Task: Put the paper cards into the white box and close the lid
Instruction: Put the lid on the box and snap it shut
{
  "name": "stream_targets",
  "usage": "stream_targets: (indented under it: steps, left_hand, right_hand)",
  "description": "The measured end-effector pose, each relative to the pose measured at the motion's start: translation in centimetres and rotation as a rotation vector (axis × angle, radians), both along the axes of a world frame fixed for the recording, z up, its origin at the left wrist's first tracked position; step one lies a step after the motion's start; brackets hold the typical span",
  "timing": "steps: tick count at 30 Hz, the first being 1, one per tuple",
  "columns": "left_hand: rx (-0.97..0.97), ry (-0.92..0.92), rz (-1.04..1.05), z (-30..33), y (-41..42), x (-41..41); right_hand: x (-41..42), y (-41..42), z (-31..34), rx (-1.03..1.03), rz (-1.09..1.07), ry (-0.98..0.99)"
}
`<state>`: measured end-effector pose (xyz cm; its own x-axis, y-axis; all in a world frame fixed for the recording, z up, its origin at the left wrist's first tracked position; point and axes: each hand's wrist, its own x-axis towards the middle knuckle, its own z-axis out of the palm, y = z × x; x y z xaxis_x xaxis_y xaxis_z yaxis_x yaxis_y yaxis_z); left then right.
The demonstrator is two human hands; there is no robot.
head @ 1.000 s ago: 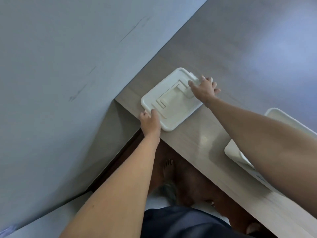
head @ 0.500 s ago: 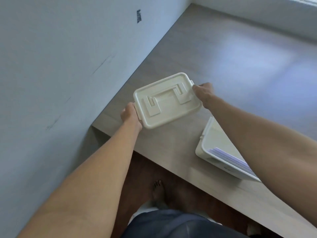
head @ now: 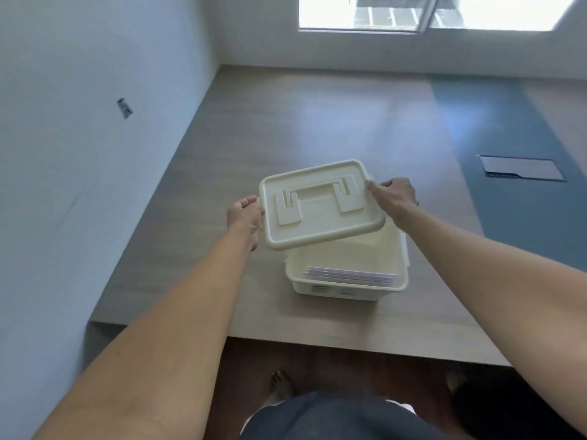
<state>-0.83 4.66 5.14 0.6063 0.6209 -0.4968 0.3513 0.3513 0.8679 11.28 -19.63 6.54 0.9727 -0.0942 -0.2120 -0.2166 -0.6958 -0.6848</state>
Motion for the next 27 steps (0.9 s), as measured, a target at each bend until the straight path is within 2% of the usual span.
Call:
stream_targets:
  steps: [5,10,20,27]
  left_hand:
    - [0.056,0.047,-0.115,-0.7,-4.3,0.8]
    - [0.109,0.087,-0.175,-1.6,-5.7,-0.2]
    - [0.137,0.076,-0.184,-3.0,-5.6,-1.7]
    - [0.079,0.019,-0.186,-4.6,-5.2,-3.1]
  right_hand:
    - [-2.0,-5.4,-1.7,-0.040,-0.070,0.035]
    - [-4.4,-8.1,-4.0,0.017,-0.074,0.049]
    - [-7.0,-8.7,-6.7,0.140,-0.143,0.032]
    - [-7.8,-9.3,-7.8,0.122,-0.102,-0.011]
